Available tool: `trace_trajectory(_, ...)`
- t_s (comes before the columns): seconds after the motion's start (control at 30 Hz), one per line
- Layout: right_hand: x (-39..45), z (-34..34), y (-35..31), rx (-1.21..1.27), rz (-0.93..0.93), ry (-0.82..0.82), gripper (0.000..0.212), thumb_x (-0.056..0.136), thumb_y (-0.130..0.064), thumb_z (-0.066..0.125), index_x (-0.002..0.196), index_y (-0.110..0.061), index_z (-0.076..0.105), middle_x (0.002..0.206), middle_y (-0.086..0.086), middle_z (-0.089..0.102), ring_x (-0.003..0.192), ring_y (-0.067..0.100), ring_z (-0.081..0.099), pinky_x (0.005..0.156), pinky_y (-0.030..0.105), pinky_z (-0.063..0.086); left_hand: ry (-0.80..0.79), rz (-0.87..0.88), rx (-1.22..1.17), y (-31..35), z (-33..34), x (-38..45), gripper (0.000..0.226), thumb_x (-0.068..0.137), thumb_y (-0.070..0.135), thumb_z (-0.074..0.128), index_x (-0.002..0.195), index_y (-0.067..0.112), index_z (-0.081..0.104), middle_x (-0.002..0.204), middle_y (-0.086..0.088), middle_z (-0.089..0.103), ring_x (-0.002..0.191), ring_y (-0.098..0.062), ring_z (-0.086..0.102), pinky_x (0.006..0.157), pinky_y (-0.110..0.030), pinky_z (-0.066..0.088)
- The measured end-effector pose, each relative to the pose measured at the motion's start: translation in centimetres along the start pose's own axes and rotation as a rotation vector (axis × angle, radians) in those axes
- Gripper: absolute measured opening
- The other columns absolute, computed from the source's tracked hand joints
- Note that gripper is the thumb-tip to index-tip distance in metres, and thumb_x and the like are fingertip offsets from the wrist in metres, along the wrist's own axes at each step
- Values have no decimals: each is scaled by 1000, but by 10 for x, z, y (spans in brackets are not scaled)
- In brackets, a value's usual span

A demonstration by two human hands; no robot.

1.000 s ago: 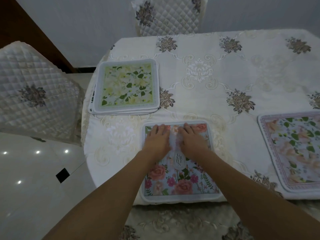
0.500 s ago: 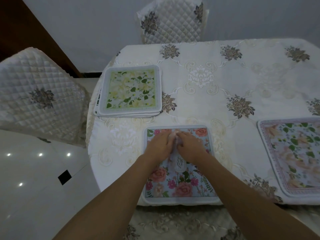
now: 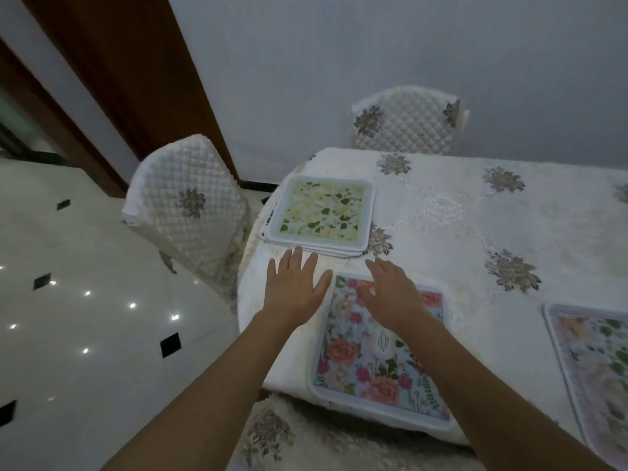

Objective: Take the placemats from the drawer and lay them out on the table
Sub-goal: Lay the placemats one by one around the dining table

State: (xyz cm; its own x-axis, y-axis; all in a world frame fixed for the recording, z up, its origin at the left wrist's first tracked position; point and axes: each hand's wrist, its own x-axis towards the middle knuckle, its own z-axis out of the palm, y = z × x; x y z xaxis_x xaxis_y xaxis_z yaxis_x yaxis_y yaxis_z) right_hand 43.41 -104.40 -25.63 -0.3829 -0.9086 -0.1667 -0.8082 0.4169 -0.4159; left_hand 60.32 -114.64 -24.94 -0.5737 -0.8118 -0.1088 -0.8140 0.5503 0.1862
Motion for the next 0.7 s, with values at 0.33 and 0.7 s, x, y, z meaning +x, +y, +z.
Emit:
trace_trajectory(0.33,-16,-21,-91,-107,-213,84,67,96,-50,40,151,-15,25,158,9,24,146,27,19,118,44,18,178,-187,63,-60,-68,-67,65,97,61,18,152,27,22,160,-5,21,146,-26,16,118,-51,12)
trace_trajectory(0.7,-33,-16,-202,-102,-223,209,61,95,-44,45,147,-16,31,153,7,32,142,27,25,115,43,25,247,-118,-20,-139,-111,-92,67,97,63,14,154,28,15,163,-5,10,149,-25,9,120,-49,5)
